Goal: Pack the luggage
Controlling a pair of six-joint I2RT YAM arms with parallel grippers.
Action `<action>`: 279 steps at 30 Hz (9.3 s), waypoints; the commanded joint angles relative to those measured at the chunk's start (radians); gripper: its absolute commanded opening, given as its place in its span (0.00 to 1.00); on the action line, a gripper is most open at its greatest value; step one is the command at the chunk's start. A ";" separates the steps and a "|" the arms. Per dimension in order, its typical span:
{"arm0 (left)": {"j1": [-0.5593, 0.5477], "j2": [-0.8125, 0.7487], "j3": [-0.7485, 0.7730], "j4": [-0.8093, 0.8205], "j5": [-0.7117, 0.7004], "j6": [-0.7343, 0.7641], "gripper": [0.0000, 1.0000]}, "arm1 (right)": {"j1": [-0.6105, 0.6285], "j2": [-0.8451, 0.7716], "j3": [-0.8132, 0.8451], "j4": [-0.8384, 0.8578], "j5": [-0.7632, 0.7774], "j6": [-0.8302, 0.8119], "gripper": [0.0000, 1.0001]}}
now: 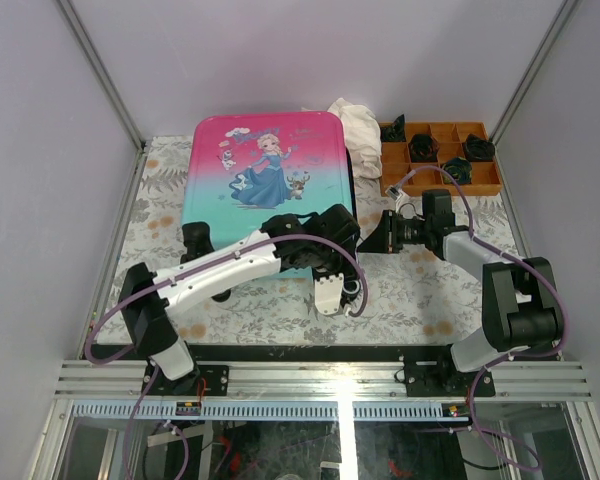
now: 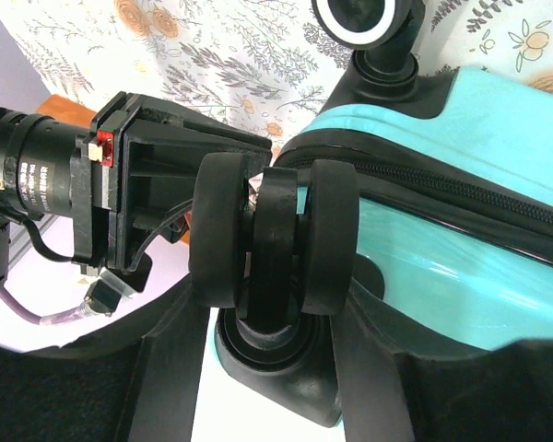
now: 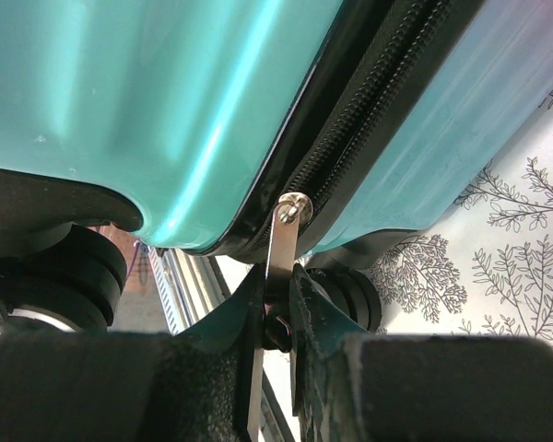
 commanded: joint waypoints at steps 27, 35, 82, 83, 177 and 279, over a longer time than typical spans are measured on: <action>-0.362 -0.261 -0.248 -0.355 0.155 -0.148 0.00 | -0.171 0.245 0.452 0.050 0.025 -0.090 0.00; -0.381 -0.331 -0.339 -0.377 0.135 -0.181 0.00 | -0.250 0.285 0.492 0.012 0.032 -0.135 0.00; 0.865 -0.125 -0.224 0.527 -0.044 -1.095 0.92 | -0.172 0.130 0.140 0.049 -0.058 -0.111 0.00; 0.864 -0.087 -0.153 0.493 -0.029 -1.130 0.92 | -0.149 0.098 0.111 0.107 -0.051 -0.066 0.00; 0.837 -0.552 -0.557 -0.094 -0.112 -0.579 0.00 | -0.259 0.223 0.343 0.083 0.044 -0.081 0.00; 0.134 -0.416 -0.424 0.320 -0.231 -1.354 0.91 | 0.234 -0.037 -0.038 0.307 0.274 0.078 0.00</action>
